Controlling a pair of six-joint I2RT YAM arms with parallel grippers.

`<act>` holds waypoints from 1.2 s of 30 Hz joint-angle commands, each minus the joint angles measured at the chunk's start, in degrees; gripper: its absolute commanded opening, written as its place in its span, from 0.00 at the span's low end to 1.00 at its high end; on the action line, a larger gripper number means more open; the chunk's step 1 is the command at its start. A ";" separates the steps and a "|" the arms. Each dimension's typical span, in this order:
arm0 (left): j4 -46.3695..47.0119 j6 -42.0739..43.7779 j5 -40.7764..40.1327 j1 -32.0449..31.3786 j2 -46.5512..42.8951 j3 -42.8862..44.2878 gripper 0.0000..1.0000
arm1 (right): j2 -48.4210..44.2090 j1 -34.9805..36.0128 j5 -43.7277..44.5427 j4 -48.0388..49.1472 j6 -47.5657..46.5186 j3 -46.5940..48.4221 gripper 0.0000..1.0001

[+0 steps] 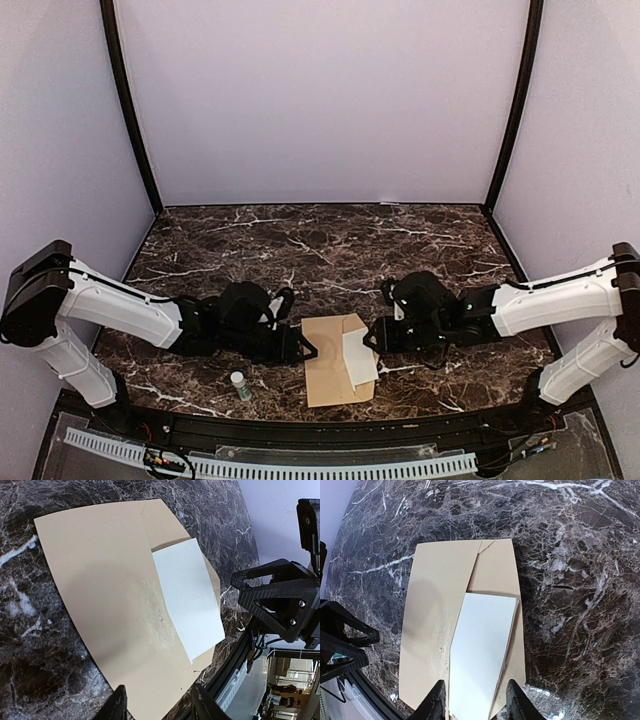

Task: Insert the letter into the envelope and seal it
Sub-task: Place the letter in the envelope.

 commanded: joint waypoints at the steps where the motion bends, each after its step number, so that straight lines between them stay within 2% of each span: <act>1: -0.55 -0.10 -0.39 0.25 0.43 -1.06 0.43 | 2.06 1.83 0.84 -0.31 -0.02 2.06 0.36; 5: -0.19 -0.51 -1.03 0.26 1.22 -1.52 0.42 | 4.77 2.41 1.73 -1.52 0.29 4.09 0.27; 22: 1.58 -1.08 -0.32 0.71 4.65 -1.70 0.40 | 7.57 2.71 4.56 -5.12 1.44 6.22 0.29; 36: 2.43 -1.38 0.16 0.85 6.38 -1.55 0.34 | 10.18 2.69 4.91 -5.16 1.63 6.39 0.28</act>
